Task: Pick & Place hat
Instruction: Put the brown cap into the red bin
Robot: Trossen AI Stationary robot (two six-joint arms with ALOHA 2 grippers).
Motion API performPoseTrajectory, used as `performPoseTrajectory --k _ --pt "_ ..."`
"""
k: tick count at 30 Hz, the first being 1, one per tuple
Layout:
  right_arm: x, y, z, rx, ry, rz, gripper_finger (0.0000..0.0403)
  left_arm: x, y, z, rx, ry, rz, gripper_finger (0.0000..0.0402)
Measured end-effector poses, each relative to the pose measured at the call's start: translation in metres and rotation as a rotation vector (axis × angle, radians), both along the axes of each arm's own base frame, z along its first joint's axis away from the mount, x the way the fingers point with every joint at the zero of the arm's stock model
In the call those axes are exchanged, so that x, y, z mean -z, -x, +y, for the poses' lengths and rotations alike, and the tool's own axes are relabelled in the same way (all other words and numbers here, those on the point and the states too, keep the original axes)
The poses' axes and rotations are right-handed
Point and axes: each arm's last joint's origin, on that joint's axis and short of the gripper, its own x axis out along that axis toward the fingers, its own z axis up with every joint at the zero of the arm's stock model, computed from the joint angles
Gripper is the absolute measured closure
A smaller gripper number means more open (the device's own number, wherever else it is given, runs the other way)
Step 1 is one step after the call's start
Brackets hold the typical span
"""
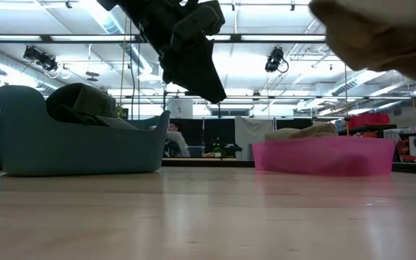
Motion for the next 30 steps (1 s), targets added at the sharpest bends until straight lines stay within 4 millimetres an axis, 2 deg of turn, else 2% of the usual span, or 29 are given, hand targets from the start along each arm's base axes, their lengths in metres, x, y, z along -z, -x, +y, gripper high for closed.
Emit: performPoseTrajectory --k 3,6,12,19,25,30 --pt "0.0 -0.006 -0.023 0.022 0.091 0.099 0.04 0.0 0.0 0.0 -0.001 0.0 0.0 0.0264" --pt "0.004 -0.018 -0.045 -0.045 0.101 0.122 0.04 0.0 0.0 0.0 0.0 -0.001 0.0 0.0264" --pt "0.011 -0.033 -0.107 0.027 0.309 0.259 0.04 0.0 0.0 0.0 0.0 -0.001 0.0 0.0264" --pt "0.037 -0.039 -0.173 0.055 0.294 0.432 0.0401 0.0 -0.001 0.0 -0.001 0.0 -0.006 0.0264" --pt "0.071 -0.047 -0.2 -0.075 0.3 0.416 0.0401 0.0 0.0 0.0 0.0 0.0 -0.005 0.0264" --pt "0.085 -0.053 -0.209 -0.055 0.303 0.326 0.04 0.0 0.0 0.0 -0.001 0.0 -0.002 0.0264"
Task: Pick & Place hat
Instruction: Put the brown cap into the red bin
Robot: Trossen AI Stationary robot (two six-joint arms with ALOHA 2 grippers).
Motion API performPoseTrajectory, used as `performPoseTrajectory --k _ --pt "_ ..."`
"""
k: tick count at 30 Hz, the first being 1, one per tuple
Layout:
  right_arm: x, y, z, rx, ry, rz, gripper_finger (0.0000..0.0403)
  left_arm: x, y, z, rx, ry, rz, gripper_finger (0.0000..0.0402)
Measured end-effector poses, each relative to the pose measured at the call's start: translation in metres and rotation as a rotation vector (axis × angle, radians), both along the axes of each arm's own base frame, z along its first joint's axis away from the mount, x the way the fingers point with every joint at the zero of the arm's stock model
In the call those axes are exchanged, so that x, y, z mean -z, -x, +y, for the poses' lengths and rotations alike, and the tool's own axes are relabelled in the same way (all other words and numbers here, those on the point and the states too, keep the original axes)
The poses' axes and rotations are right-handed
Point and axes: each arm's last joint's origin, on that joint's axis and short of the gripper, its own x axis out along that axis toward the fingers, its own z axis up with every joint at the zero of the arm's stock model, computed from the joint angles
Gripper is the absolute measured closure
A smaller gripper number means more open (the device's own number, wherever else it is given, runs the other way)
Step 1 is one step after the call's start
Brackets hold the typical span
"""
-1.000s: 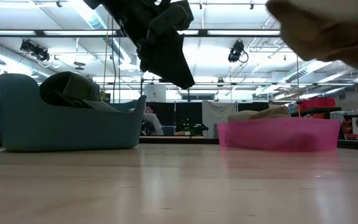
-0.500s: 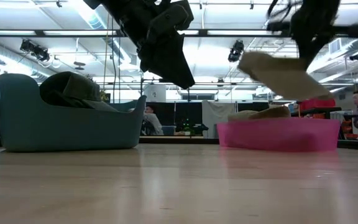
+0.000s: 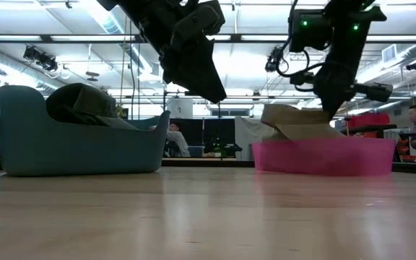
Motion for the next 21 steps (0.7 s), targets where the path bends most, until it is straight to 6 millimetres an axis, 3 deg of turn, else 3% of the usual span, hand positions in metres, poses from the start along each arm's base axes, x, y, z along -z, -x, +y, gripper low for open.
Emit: performPoseTrajectory --k 8,15,21 --pt "0.008 0.004 -0.003 0.268 -0.058 -0.147 0.0368 0.0 0.0 0.0 0.0 0.0 0.002 0.0264" --pt "0.008 0.003 -0.001 0.37 -0.055 -0.22 0.033 0.0 0.0 0.0 0.0 0.001 0.0 0.0264" --pt "-0.011 0.002 0.006 0.481 -0.082 -0.259 0.0312 -0.016 0.006 0.003 -0.008 0.005 -0.039 0.0264"
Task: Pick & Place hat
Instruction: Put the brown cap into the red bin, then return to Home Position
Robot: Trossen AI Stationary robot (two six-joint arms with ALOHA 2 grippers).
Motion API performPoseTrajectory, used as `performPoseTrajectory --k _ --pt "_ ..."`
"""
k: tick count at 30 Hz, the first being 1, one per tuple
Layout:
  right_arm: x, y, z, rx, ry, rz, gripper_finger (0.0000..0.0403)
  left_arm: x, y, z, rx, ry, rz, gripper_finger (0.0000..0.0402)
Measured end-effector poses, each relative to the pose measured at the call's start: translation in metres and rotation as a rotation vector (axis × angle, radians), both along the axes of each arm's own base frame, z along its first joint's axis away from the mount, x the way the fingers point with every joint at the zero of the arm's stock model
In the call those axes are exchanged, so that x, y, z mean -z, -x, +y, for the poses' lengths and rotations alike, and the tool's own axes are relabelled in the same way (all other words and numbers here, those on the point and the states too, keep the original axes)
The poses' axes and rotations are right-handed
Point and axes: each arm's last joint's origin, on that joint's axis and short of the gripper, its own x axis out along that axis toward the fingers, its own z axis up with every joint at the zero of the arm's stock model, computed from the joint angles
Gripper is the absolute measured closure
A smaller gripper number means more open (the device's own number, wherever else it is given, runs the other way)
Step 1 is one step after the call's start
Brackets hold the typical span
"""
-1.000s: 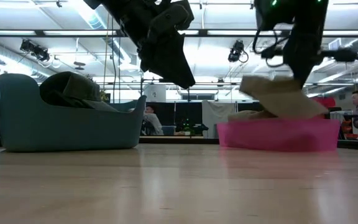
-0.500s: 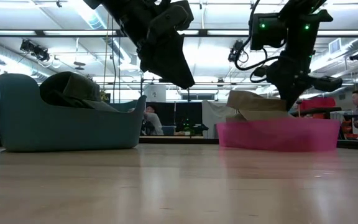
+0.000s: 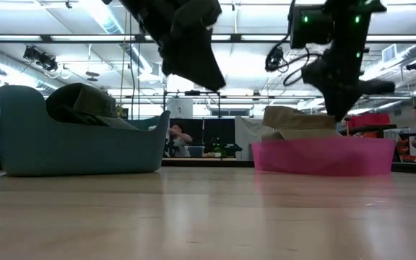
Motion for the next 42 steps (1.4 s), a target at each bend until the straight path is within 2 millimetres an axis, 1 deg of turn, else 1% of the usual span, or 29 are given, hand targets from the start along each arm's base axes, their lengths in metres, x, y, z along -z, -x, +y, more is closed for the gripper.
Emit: performPoseTrajectory --k 3,5,8,10,12,15,16,18,21,24,26,29,33,39,42 --pt "-0.025 -0.001 0.006 0.04 -0.017 -0.027 0.0312 -0.019 0.012 0.003 -0.018 -0.015 -0.025 0.0264" --pt "-0.045 -0.001 0.01 0.081 -0.035 -0.092 0.0312 -0.035 0.024 0.005 -0.04 -0.033 -0.039 0.0264" --pt "-0.076 0.001 0.017 0.121 -0.128 -0.276 0.0312 -0.061 0.048 0.01 -0.094 -0.081 -0.069 0.0264" --pt "-0.092 0.005 0.023 0.094 -0.221 -0.413 0.0312 -0.077 0.064 0.011 -0.121 -0.117 -0.093 0.0264" --pt "-0.106 0.011 0.029 0.03 -0.309 -0.537 0.0312 -0.091 0.08 0.012 -0.126 -0.144 -0.11 0.0264" --pt "-0.126 0.027 0.038 -0.057 -0.414 -0.687 0.0312 -0.107 0.106 0.015 -0.136 -0.144 -0.13 0.0264" --pt "-0.131 0.034 0.04 -0.069 -0.438 -0.727 0.0312 -0.111 0.114 0.016 -0.141 -0.138 -0.146 0.0264" --pt "-0.141 0.047 0.044 -0.071 -0.479 -0.809 0.0311 -0.111 0.129 0.019 -0.149 -0.133 -0.169 0.0264" --pt "-0.15 0.064 0.049 -0.089 -0.508 -0.933 0.0311 -0.099 0.152 0.024 -0.157 -0.124 -0.194 0.0264" --pt "-0.148 0.077 0.052 -0.111 -0.536 -1.066 0.0311 -0.083 0.17 0.028 -0.161 -0.106 -0.268 0.0264" --pt "-0.141 0.082 0.054 -0.126 -0.553 -1.147 0.0311 -0.074 0.181 0.03 -0.165 -0.091 -0.324 0.0264" --pt "-0.124 0.087 0.055 -0.144 -0.578 -1.261 0.0311 -0.064 0.196 0.033 -0.159 -0.092 -0.385 0.0264" --pt "-0.099 0.093 0.055 -0.15 -0.611 -1.408 0.0311 -0.049 0.211 0.036 -0.155 -0.085 -0.494 0.0264" --pt "-0.055 0.1 0.055 -0.16 -0.633 -1.523 0.0311 -0.018 0.223 0.039 -0.148 -0.086 -0.621 0.0264" --pt "-0.04 0.104 0.054 -0.165 -0.644 -1.579 0.0311 -0.004 0.228 0.039 -0.133 -0.077 -0.646 0.0264"
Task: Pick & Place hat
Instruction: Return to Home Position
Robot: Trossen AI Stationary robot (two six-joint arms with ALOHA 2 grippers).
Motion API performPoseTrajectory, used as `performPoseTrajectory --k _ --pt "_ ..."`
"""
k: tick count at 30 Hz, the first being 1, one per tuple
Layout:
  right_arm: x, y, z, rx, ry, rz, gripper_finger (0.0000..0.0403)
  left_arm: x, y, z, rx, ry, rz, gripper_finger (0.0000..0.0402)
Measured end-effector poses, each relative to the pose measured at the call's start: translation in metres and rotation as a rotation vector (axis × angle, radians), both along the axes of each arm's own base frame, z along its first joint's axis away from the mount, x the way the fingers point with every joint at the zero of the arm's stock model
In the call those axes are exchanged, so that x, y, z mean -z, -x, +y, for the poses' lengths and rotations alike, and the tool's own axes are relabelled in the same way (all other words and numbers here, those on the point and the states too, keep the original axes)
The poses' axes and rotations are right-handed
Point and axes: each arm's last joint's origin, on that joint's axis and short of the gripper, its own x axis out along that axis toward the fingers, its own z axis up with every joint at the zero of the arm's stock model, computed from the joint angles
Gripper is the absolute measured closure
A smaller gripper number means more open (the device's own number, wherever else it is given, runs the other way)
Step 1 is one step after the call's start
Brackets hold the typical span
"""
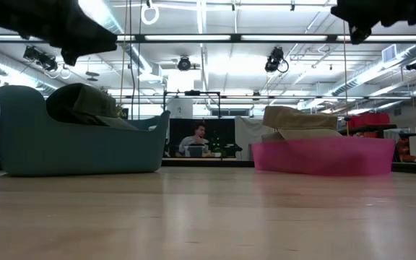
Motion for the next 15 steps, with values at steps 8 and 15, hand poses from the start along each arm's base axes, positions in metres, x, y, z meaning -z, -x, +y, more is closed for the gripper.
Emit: performPoseTrajectory --k 8,15 --pt "0.027 0.012 -0.001 0.002 -0.024 -0.071 0.0311 0.024 0.01 0.002 0.018 -0.064 -0.018 0.0264" --pt "0.038 0.025 -0.001 0.001 -0.027 -0.149 0.0311 0.024 0.021 0.004 0.018 -0.109 -0.067 0.0264"
